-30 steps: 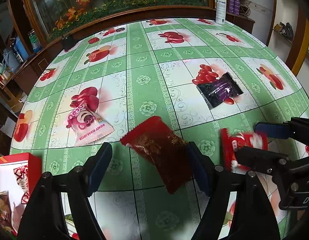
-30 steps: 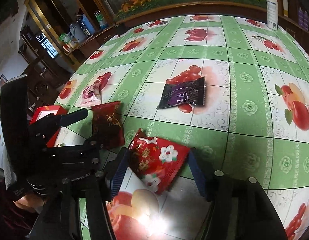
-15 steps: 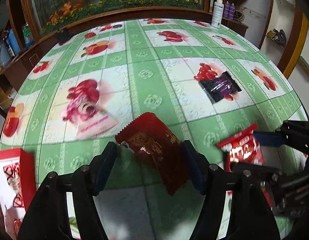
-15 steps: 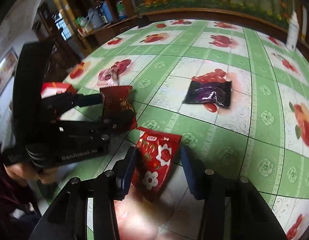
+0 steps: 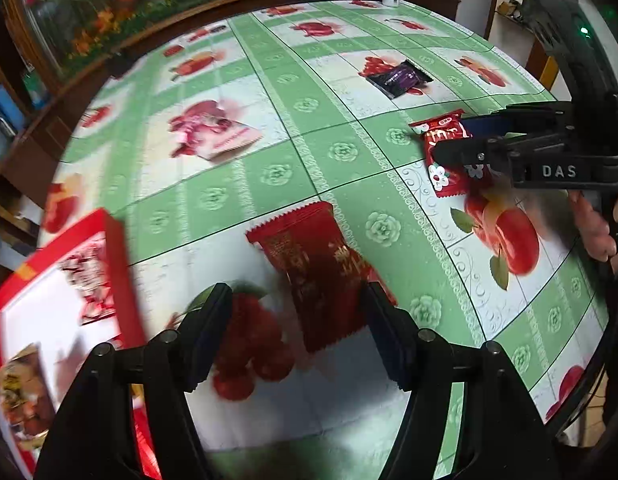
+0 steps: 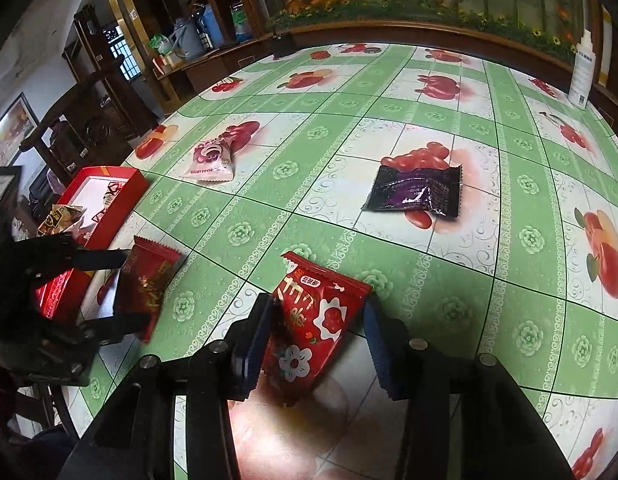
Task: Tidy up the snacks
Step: 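Lift the dark red packet with left while right lifts the flower packet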
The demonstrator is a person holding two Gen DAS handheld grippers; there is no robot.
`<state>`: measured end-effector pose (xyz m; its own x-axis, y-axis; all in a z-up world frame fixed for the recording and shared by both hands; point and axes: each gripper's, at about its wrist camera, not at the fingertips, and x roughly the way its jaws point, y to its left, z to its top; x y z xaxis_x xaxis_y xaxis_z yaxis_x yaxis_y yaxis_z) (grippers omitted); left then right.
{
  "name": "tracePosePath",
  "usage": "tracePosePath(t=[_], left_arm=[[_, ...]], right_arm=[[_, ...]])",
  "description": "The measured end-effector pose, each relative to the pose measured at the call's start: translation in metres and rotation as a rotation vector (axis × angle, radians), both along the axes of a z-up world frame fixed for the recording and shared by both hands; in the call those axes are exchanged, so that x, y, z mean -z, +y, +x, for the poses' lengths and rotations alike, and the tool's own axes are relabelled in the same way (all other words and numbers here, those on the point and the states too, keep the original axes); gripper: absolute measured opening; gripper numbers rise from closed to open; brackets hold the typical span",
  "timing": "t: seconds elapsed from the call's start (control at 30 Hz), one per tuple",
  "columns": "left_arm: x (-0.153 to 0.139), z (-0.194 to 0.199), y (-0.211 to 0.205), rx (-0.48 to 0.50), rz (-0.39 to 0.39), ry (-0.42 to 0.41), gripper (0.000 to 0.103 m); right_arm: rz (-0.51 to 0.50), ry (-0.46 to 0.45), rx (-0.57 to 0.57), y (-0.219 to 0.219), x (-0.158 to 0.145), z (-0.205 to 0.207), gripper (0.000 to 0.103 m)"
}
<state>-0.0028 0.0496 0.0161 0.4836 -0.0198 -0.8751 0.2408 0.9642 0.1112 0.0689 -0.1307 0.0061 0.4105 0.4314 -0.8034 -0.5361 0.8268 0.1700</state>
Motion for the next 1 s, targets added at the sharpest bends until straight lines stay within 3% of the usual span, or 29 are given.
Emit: tracePosePath(t=[0.07,0.33,0.47,0.57,0.6,0.63,0.67,0.87,1.0], left_arm=[[-0.004,-0.001,0.000,-0.025,-0.009,-0.005,0.078],[0.011,0.026,0.004,-0.227,-0.161,0.088,0.078],[0.016,0.029,0.008,-0.285,-0.180,0.038,0.078],[0.017,0.024,-0.001,-0.254,-0.112,-0.013,0.062],[0.016,0.023,-0.002,-0.241,-0.118,-0.021,0.053],[0.016,0.022,-0.004,-0.229,-0.120,-0.025,0.050],[0.015,0.022,-0.006,-0.219,-0.121,-0.029,0.043],[0.014,0.012,-0.012,-0.163,-0.139,-0.050,0.040],[0.011,0.003,-0.012,-0.138,-0.176,-0.044,0.038]], right_arm=[[-0.002,0.000,-0.003,0.000,0.000,-0.001,0.048],[-0.048,-0.022,0.001,0.004,0.002,-0.002,0.069],[-0.046,-0.026,0.002,0.003,0.002,-0.001,0.069],[-0.045,-0.031,0.004,0.002,0.002,-0.001,0.069],[-0.047,-0.034,0.006,0.002,0.003,-0.002,0.068],[-0.049,-0.037,0.006,0.002,0.003,-0.002,0.068],[-0.053,-0.042,0.008,0.002,0.003,-0.002,0.067],[-0.028,-0.058,0.021,-0.002,0.002,-0.001,0.035],[-0.028,-0.076,0.026,-0.002,0.003,-0.003,0.029]])
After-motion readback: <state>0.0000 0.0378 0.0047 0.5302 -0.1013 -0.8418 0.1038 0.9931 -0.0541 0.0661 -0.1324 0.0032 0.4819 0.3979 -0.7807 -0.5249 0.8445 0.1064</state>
